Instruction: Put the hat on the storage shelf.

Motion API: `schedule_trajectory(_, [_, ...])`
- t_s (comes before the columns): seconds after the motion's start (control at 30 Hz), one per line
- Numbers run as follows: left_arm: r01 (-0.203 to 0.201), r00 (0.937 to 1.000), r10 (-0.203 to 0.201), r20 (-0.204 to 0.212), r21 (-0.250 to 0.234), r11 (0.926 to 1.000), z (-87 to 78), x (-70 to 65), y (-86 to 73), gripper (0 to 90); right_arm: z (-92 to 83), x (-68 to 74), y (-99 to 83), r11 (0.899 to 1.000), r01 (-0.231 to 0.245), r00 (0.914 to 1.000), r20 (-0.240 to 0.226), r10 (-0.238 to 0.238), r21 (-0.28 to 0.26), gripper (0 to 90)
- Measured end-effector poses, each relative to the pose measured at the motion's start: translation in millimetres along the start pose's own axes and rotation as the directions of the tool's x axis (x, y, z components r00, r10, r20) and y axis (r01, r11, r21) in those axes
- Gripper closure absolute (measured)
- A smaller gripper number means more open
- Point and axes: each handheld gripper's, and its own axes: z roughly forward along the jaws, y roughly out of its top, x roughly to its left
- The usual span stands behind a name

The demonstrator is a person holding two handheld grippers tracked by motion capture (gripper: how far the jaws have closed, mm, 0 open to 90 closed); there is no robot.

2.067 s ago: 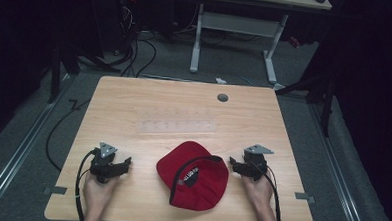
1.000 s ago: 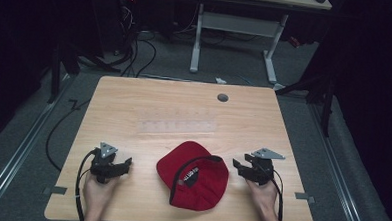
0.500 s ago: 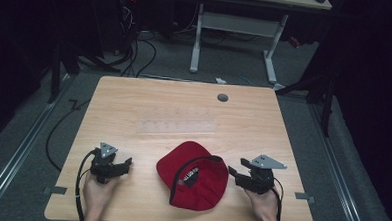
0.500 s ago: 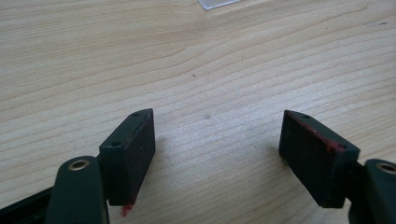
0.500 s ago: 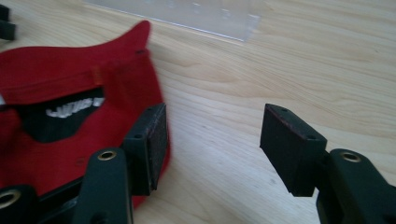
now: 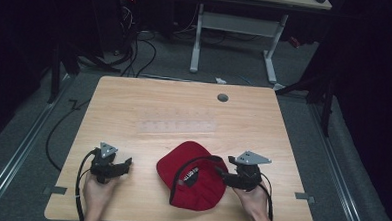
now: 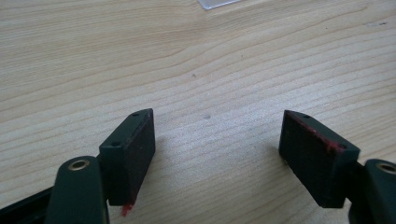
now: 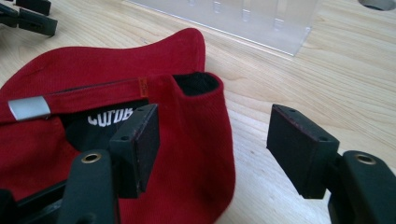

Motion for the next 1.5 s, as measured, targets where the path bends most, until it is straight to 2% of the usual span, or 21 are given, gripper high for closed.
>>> schedule_trajectory(0.27, [0.000,1.0000,0.000,0.000,0.000,1.0000,0.1,-0.1,0.0,27.2,17.9,-2.1,6.3,1.000,-0.005,0.9991,-0.042,0.006,0.026,34.7])
schedule_trajectory(0.3, [0.000,1.0000,0.000,0.000,0.000,1.0000,0.1,-0.1,0.0,27.2,24.6,-2.8,6.9,0.999,-0.013,0.9983,-0.057,0.015,0.037,35.1])
schedule_trajectory(0.5, [0.000,1.0000,0.000,0.000,0.000,1.0000,0.1,-0.1,0.0,27.2,38.3,-4.5,5.9,0.998,-0.033,0.9952,-0.090,0.039,0.061,36.7])
schedule_trajectory(0.93, [-0.001,1.0000,0.001,0.001,0.000,1.0000,0.1,-0.1,0.0,27.1,59.0,-6.6,3.6,0.995,-0.066,0.9885,-0.130,0.077,0.080,40.6])
schedule_trajectory(1.0, [-0.001,1.0000,0.001,0.001,0.000,1.0000,0.1,-0.2,0.0,27.2,61.4,-5.7,3.4,0.994,-0.062,0.9883,-0.133,0.074,0.085,42.9])
schedule_trajectory(1.13, [-0.001,1.0000,0.001,0.001,0.001,1.0000,0.1,-0.2,0.0,27.1,65.4,-4.2,1.7,0.994,-0.039,0.9867,-0.153,0.053,0.098,57.7])
schedule_trajectory(1.17, [-0.001,1.0000,0.001,0.001,0.000,1.0000,0.1,-0.2,-0.1,27.1,65.4,-4.2,1.7,0.994,-0.039,0.9867,-0.153,0.053,0.098,57.7])
schedule_trajectory(1.2, [0.000,1.0000,0.000,0.001,0.000,1.0000,0.1,-0.2,-0.1,27.1,65.7,-3.8,1.1,0.995,-0.023,0.9865,-0.159,0.039,0.100,64.5])
schedule_trajectory(1.5, [0.000,1.0000,0.000,0.002,0.000,1.0000,0.1,-0.4,-0.2,27.0,61.7,-4.4,0.9,0.994,-0.021,0.9821,-0.184,0.040,0.105,76.5])
